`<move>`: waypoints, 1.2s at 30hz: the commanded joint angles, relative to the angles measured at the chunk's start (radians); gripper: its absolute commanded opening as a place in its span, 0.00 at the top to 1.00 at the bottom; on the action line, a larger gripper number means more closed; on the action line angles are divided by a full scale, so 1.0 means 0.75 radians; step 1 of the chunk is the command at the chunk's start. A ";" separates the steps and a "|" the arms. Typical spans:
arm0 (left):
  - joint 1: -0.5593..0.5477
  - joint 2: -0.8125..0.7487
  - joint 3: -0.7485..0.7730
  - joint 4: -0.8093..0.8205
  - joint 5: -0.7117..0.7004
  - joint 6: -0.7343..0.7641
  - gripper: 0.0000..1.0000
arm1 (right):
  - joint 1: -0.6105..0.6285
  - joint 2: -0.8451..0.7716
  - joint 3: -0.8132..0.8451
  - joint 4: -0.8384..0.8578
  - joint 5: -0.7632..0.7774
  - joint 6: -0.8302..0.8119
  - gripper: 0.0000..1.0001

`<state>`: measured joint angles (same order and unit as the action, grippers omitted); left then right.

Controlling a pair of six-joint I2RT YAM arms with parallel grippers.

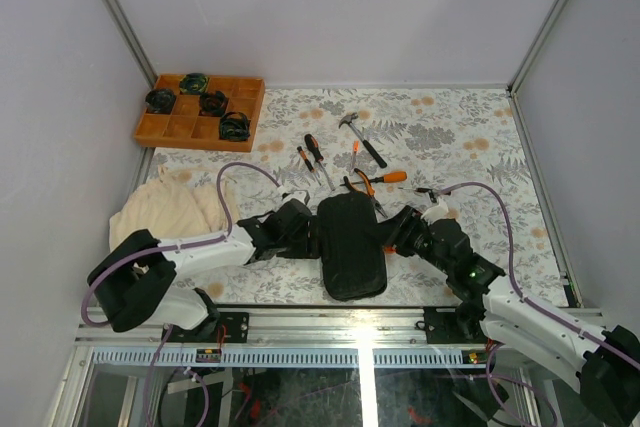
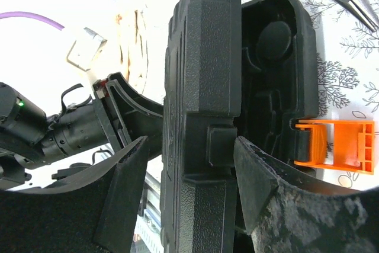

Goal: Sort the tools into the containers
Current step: Open the storage box at the center of the board.

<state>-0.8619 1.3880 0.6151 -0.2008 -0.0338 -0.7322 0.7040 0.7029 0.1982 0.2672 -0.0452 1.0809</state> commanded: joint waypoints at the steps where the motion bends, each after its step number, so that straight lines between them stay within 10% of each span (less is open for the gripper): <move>1: -0.023 0.039 -0.047 0.288 0.138 -0.078 0.38 | 0.041 -0.031 -0.001 0.206 -0.230 0.136 0.35; 24: -0.023 0.008 -0.072 0.298 0.109 -0.091 0.37 | 0.039 0.182 0.213 0.322 -0.427 0.069 0.37; 36: -0.008 -0.090 -0.077 0.228 0.035 -0.095 0.36 | 0.042 0.226 0.419 -0.189 -0.238 -0.184 0.61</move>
<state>-0.8742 1.3628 0.5652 -0.0460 0.0223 -0.7925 0.7265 0.8734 0.4461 0.2008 -0.2691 1.0161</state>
